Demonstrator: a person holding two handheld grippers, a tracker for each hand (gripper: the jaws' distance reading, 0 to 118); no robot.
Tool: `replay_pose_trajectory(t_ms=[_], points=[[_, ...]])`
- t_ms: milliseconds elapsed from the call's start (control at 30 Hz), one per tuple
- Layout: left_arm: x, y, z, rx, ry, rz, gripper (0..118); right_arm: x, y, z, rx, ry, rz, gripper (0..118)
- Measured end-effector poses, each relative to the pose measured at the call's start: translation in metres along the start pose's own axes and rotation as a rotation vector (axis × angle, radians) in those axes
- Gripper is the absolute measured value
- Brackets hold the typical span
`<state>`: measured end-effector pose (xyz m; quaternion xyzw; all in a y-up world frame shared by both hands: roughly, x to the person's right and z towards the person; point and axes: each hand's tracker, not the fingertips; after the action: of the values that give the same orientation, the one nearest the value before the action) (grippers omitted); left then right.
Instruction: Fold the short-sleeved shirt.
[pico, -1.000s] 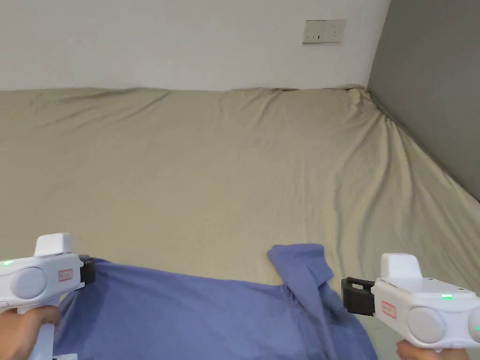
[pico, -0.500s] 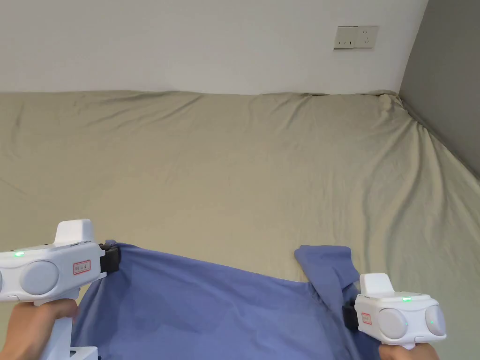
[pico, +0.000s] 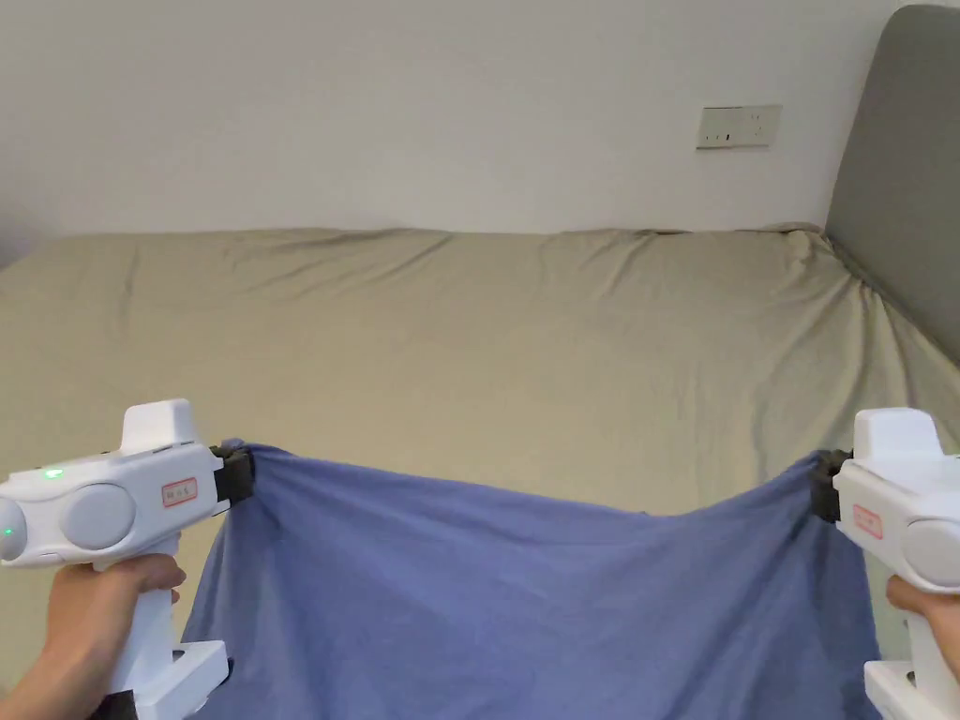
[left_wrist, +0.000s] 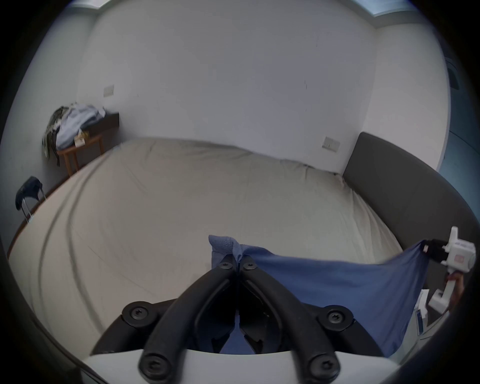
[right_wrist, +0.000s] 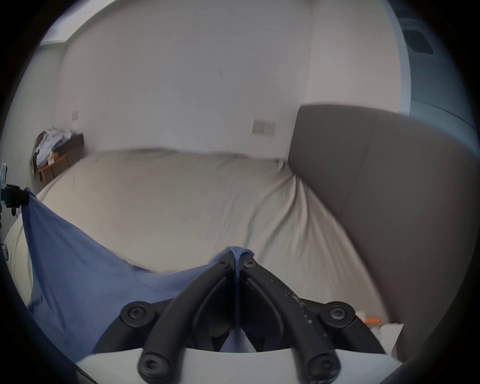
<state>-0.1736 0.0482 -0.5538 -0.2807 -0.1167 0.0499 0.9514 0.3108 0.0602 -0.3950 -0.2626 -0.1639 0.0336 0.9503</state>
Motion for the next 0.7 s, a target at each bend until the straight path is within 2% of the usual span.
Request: replay_pose_trajectory(t_ms=[67,100,200,400,700], points=[[-0.002,0.023,0.020,0.057,0.019,-0.012,0,0.002,0.035,0.022,0.071,0.014,-0.007,4],[-0.003,0.037,0.031,0.090,0.030,-0.013,0,0.016,0.047,0.016,0.109,0.014,-0.009,4],[-0.005,0.082,0.060,0.192,0.062,-0.010,0,0.017,0.101,0.042,0.229,-0.009,0.008,4],[0.005,0.181,0.112,0.386,0.118,-0.045,0,0.036,0.194,0.062,0.419,0.028,-0.051,4],[0.034,0.277,0.124,0.585,0.197,-0.077,0,0.054,0.291,0.072,0.599,0.012,-0.095,4]])
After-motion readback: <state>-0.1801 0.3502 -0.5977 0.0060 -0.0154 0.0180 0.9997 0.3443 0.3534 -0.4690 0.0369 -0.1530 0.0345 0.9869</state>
